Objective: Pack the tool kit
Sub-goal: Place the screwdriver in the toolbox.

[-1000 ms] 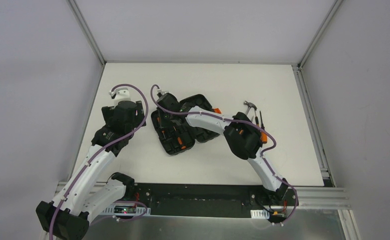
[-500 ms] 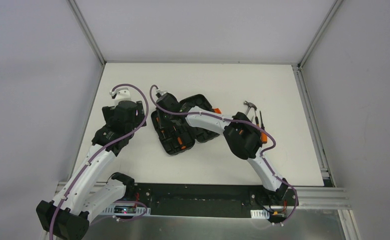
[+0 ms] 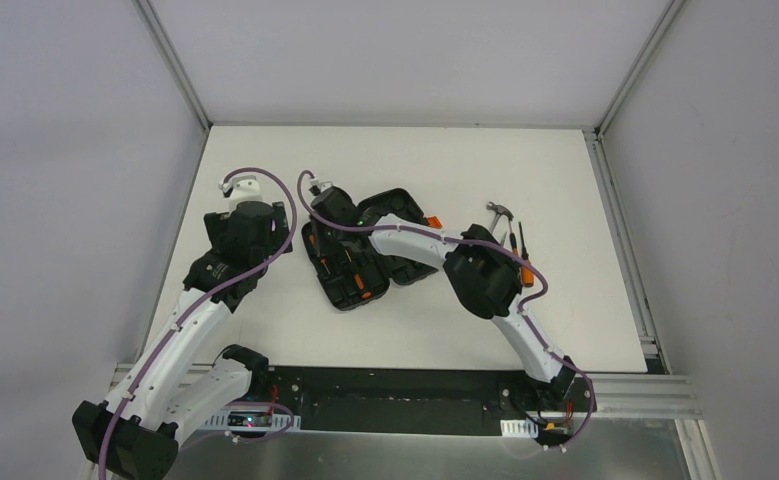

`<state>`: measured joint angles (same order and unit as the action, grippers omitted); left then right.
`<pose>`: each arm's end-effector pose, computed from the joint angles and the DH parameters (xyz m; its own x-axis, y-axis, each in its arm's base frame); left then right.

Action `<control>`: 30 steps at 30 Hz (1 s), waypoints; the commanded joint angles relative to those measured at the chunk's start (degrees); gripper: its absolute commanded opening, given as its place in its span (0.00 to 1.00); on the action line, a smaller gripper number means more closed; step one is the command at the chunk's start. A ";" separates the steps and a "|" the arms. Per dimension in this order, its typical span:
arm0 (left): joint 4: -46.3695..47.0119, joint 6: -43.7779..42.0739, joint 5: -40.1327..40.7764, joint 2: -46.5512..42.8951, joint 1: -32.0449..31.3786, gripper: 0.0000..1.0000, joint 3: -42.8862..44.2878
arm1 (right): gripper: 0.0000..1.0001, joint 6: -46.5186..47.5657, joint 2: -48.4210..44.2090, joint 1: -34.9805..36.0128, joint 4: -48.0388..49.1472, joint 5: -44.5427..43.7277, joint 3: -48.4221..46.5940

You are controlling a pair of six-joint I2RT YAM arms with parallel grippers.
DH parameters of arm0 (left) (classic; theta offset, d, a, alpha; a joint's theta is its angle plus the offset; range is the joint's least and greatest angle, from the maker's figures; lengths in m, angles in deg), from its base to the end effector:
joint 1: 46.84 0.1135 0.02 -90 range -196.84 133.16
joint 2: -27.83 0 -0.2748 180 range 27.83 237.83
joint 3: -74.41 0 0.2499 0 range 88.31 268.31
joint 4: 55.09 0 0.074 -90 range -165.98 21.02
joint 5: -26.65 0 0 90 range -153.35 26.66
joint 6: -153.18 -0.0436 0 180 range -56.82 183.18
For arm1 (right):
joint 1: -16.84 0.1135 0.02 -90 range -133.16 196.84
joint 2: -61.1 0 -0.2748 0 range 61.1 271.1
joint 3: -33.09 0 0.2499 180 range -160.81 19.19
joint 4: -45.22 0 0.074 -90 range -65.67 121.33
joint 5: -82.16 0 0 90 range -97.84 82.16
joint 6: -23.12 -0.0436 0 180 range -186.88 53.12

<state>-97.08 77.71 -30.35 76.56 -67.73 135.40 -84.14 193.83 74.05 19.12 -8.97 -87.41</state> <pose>0.1757 -0.0416 0.3183 -0.4127 -0.0677 -0.9084 -0.2545 0.9661 0.0436 0.2948 0.4560 0.1895 -0.5676 -0.3334 -0.7528 -0.6950 0.6842 0.2211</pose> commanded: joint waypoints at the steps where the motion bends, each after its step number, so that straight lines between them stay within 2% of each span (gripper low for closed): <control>1: 1.11 1.03 -0.91 -0.23 0.49 1.00 -0.15 | 0.25 1.27 0.15 0.40 0.96 -1.31 -0.11; 4: 1.11 0.93 -0.93 -0.22 0.49 1.00 -0.09 | 0.34 1.31 -0.28 0.36 0.80 -1.55 -0.09; 9: 1.11 1.24 -1.27 -0.14 0.49 1.00 -0.10 | 0.38 1.30 -3.66 0.34 0.80 -3.15 1.06; 17: 1.03 3.27 -4.14 1.02 1.04 1.00 0.74 | 0.34 0.28 -8.50 0.09 1.67 -5.75 5.60; 19: 0.74 4.35 -5.47 1.62 1.39 0.96 1.02 | 0.32 -0.40 -8.89 0.09 1.85 -5.44 6.54; 23: -0.52 7.90 -8.79 4.20 1.84 0.95 2.79 | 0.29 -1.80 -10.08 0.07 2.97 -3.53 9.49; 30: -2.29 12.05 -13.98 8.75 3.40 0.95 5.61 | 0.29 -2.57 -12.94 0.01 4.50 3.23 13.89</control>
<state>-98.43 86.04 -40.65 83.99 -65.48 137.85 -85.75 186.16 74.24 22.64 -10.98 -75.59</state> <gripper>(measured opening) 0.954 0.293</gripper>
